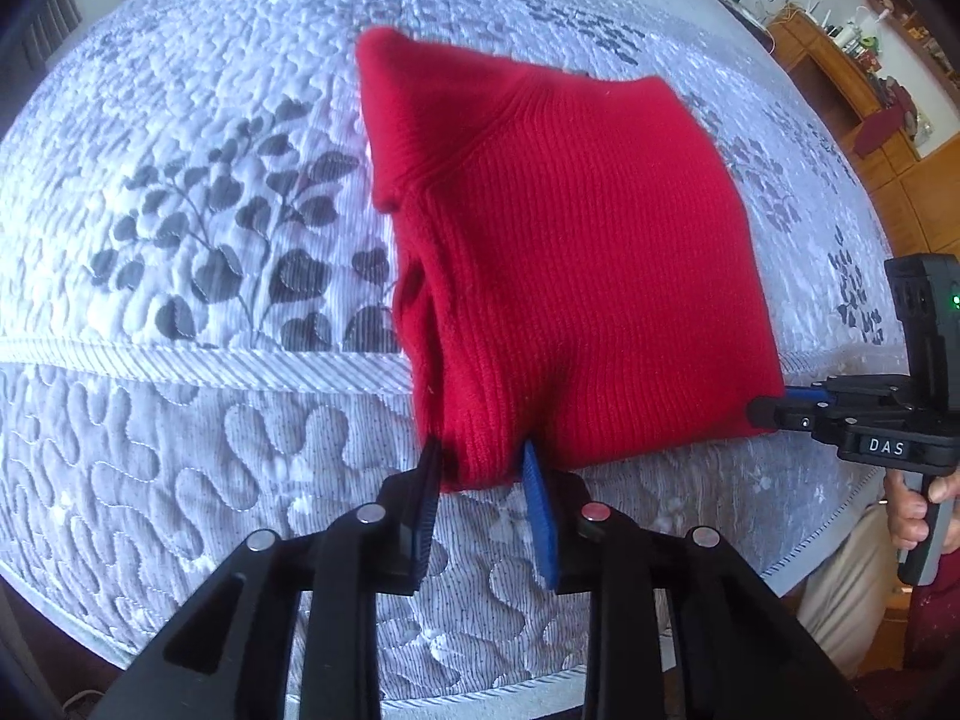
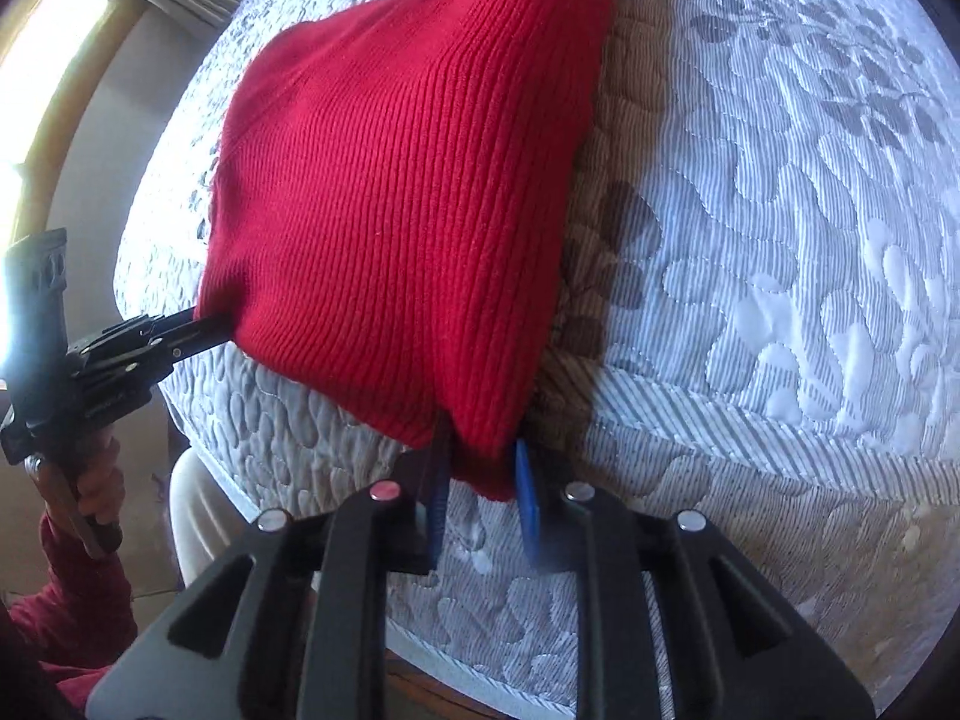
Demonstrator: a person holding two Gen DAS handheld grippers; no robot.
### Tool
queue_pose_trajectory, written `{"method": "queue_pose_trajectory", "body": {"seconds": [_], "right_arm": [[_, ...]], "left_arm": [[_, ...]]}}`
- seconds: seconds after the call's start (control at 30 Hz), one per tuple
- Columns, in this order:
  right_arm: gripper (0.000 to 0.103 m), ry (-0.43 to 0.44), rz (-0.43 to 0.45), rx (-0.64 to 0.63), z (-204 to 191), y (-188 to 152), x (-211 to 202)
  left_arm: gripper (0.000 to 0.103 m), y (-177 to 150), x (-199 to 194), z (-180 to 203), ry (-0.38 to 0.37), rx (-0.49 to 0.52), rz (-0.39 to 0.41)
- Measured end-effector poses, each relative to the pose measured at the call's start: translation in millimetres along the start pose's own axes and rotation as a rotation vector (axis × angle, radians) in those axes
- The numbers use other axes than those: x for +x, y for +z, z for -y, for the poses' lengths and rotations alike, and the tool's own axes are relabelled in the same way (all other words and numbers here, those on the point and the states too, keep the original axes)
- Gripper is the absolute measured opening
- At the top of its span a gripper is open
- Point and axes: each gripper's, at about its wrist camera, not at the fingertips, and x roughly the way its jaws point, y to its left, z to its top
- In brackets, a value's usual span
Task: Fold small clothes
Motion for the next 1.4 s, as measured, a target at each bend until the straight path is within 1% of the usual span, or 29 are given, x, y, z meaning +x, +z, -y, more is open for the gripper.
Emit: {"method": "queue_pose_trajectory", "body": {"seconds": [0.03,0.1,0.13,0.17,0.23,0.3,0.37,0.43,0.47,0.53,0.6,0.63,0.73,0.83,0.93,1.0,1.1,1.17,1.2,1.23,1.27,1.3,1.37,1.4], "right_arm": [[0.021,0.01,0.002,0.001,2.4,1.9,-3.7],[0.025,0.015,0.006,-0.003,3.1,3.4,-9.4],[0.027,0.006,0.008,-0.009,2.2,5.6,-13.4],[0.033,-0.005,0.013,-0.015,2.2,6.8,-16.9],[0.037,-0.022,0.029,-0.021,1.7,10.3,-25.8],[0.04,-0.019,0.043,-0.016,1.2,16.0,-34.2],[0.043,-0.024,0.07,-0.021,0.6,26.7,-45.7],[0.044,-0.051,0.096,-0.03,-1.5,40.7,-53.6],[0.046,-0.06,0.106,-0.035,-2.1,47.3,-56.0],[0.046,-0.086,0.125,-0.044,-3.1,64.0,-60.2],[0.048,-0.099,0.142,-0.047,-2.5,78.9,-61.7],[0.049,-0.099,0.148,-0.042,-1.1,85.2,-61.4],[0.05,-0.097,0.164,-0.008,7.8,107.5,-59.8],[0.05,-0.091,0.166,0.027,19.1,129.5,-55.7],[0.05,-0.092,0.168,0.047,26.7,150.2,-48.4],[0.051,-0.089,0.169,0.049,28.4,158.0,-45.0],[0.052,-0.07,0.168,0.057,30.7,169.9,-40.3],[0.052,-0.067,0.172,0.054,30.6,175.3,-38.0],[0.052,-0.064,0.173,0.053,30.6,177.3,-36.8],[0.052,-0.06,0.173,0.054,31.1,179.6,-35.1],[0.052,-0.058,0.174,0.056,31.8,181.2,-33.6],[0.052,-0.055,0.176,0.056,32.4,181.6,-33.2],[0.052,-0.046,0.183,0.052,34.1,183.4,-32.5],[0.052,-0.043,0.186,0.052,35.1,183.2,-33.1]], "left_arm": [[0.028,0.3,-3.7,2.0,0.012,0.011,0.013],[0.032,3.5,-13.7,5.6,0.035,0.03,0.043],[0.033,6.1,-17.8,6.5,0.045,0.043,0.055],[0.036,8.6,-22.9,6.7,0.052,0.052,0.067],[0.039,13.6,-31.3,7.8,0.064,0.06,0.092],[0.042,18.1,-37.6,8.4,0.067,0.065,0.107],[0.045,23.7,-40.8,10.3,0.074,0.071,0.114],[0.047,29.3,-42.3,10.7,0.078,0.077,0.126],[0.049,32.8,-42.6,11.6,0.082,0.08,0.132],[0.052,39.2,-43.4,11.0,0.087,0.089,0.145],[0.057,48.5,-41.5,8.5,0.084,0.094,0.151],[0.058,54.0,-39.3,6.4,0.084,0.09,0.152],[0.059,78.6,-31.2,-8.0,0.079,0.055,0.156],[0.059,114.5,-18.7,-30.0,0.043,-0.011,0.137],[0.059,154.4,1.0,-48.1,0.045,-0.049,0.106],[0.059,170.5,11.7,-53.6,0.048,-0.065,0.092],[0.059,191.7,23.6,-54.9,0.007,-0.077,0.085],[0.057,201.9,31.4,-52.2,0.014,-0.069,0.072],[0.044,204.9,36.6,-51.5,0.01,-0.07,0.056],[0.035,206.8,41.6,-52.1,-0.003,-0.081,0.04],[0.024,208.0,46.3,-54.0,-0.015,-0.103,0.028],[0.013,207.8,47.1,-56.4,-0.027,-0.121,0.033],[0.009,206.3,45.2,-64.3,-0.06,-0.169,0.054],[0.008,205.1,42.5,-68.8,-0.058,-0.189,0.07]]}}
